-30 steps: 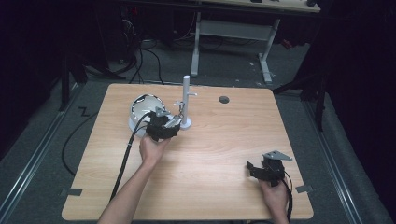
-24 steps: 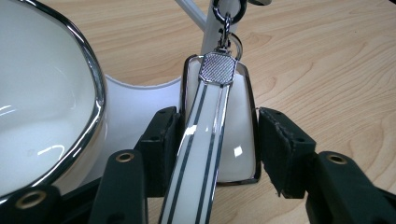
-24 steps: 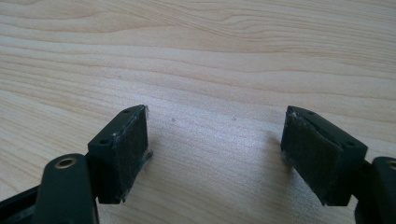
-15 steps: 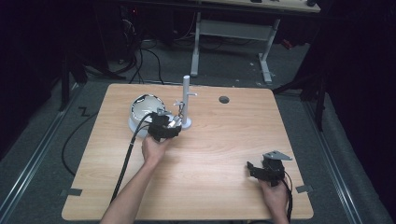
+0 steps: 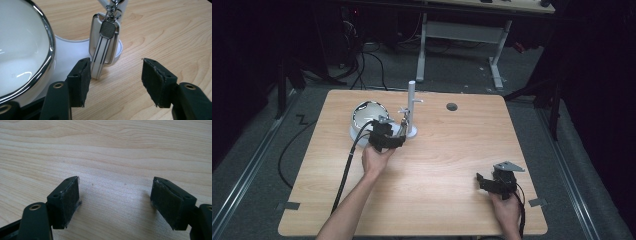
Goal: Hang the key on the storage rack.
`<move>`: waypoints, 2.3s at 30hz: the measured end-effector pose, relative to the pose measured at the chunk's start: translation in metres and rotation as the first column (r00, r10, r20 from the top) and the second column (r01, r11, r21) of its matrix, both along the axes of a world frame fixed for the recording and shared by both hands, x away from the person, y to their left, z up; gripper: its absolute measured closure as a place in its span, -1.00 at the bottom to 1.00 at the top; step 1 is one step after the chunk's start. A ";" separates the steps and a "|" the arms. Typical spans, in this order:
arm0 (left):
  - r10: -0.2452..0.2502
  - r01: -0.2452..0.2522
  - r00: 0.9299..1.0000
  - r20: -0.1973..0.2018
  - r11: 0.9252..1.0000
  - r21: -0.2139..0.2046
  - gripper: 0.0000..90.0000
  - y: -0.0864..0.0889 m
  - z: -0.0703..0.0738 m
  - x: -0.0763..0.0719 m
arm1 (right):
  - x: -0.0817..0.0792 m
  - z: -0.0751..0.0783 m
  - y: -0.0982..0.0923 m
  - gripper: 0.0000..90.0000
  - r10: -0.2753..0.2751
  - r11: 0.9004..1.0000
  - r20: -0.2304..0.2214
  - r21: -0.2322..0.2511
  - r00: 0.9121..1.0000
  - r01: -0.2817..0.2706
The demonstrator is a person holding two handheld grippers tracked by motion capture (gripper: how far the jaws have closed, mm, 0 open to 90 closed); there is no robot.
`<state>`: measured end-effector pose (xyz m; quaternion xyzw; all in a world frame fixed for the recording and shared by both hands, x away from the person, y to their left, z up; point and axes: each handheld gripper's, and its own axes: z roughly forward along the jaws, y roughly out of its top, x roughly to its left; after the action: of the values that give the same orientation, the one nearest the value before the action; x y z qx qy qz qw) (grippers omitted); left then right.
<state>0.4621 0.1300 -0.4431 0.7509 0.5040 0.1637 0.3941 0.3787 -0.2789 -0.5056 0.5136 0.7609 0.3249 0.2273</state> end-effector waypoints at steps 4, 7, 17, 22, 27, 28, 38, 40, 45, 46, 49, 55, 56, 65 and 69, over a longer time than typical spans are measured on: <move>-0.007 0.007 1.000 0.015 1.000 -0.006 -0.13 0.000 0.005 -0.004 | 0.000 0.000 0.000 -0.49 0.000 1.000 0.000 0.000 1.000 0.000; -0.016 0.016 0.999 0.032 1.000 -0.001 -0.13 0.001 0.010 -0.010 | 0.000 0.000 0.000 -0.49 0.000 1.000 0.000 0.000 1.000 0.000; -0.015 0.015 0.997 0.070 1.000 0.000 -0.13 0.010 0.019 -0.023 | 0.000 0.000 0.000 -0.49 0.000 1.000 0.000 0.000 1.000 0.000; -0.004 0.005 0.996 0.086 1.000 -0.020 -0.13 0.017 0.021 -0.029 | 0.000 0.000 0.000 -0.49 0.000 1.000 0.000 0.000 1.000 0.000; 0.004 0.000 0.995 0.103 0.999 -0.040 -0.13 0.023 0.025 -0.036 | 0.000 0.000 0.000 -0.49 0.000 1.000 0.000 -0.001 1.000 0.000; 0.000 0.004 0.994 0.105 0.999 -0.036 -0.13 0.024 0.025 -0.038 | 0.000 0.000 0.000 -0.49 0.000 1.000 0.000 -0.001 1.000 0.000; 0.012 -0.005 0.993 0.117 0.998 -0.058 -0.13 0.033 0.025 -0.050 | 0.000 0.000 0.000 -0.49 -0.003 1.000 -0.001 -0.001 1.000 0.003; 0.015 -0.007 0.993 0.119 0.998 -0.062 -0.13 0.036 0.026 -0.052 | 0.000 0.000 0.000 -0.49 -0.003 1.000 0.000 -0.001 1.000 0.003; 0.028 -0.015 0.992 0.122 0.995 -0.102 -0.11 0.045 0.027 -0.059 | 0.000 0.000 0.000 -0.49 -0.003 1.000 -0.001 -0.002 1.000 0.003; 0.027 -0.015 0.992 0.120 0.995 -0.102 -0.11 0.046 0.027 -0.060 | 0.000 0.000 0.000 -0.49 -0.003 1.000 -0.001 -0.002 1.000 0.003; 0.024 -0.011 0.992 0.125 0.994 -0.104 -0.11 0.048 0.029 -0.062 | 0.000 0.000 0.000 -0.49 -0.003 1.000 -0.001 -0.002 1.000 0.003; 0.028 -0.014 0.991 0.133 0.994 -0.109 -0.11 0.053 0.031 -0.069 | 0.000 0.000 0.000 -0.49 -0.004 1.000 -0.001 -0.002 1.000 0.004; 0.029 -0.015 0.991 0.132 0.994 -0.111 -0.11 0.054 0.030 -0.070 | -0.001 0.000 0.001 -0.49 -0.004 1.000 -0.002 -0.002 1.000 0.004; 0.045 -0.030 0.991 0.123 0.992 -0.122 -0.12 0.064 0.028 -0.080 | -0.001 0.000 0.001 -0.49 -0.003 1.000 -0.002 -0.002 1.000 0.003; 0.051 -0.035 0.991 0.123 0.991 -0.129 -0.12 0.067 0.027 -0.084 | -0.001 0.000 0.001 -0.49 -0.003 1.000 -0.002 -0.002 1.000 0.003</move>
<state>0.3783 0.1971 -0.4162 0.7014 0.5038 0.1867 0.4683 0.3781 -0.2783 -0.5055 0.5150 0.7605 0.3234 0.2275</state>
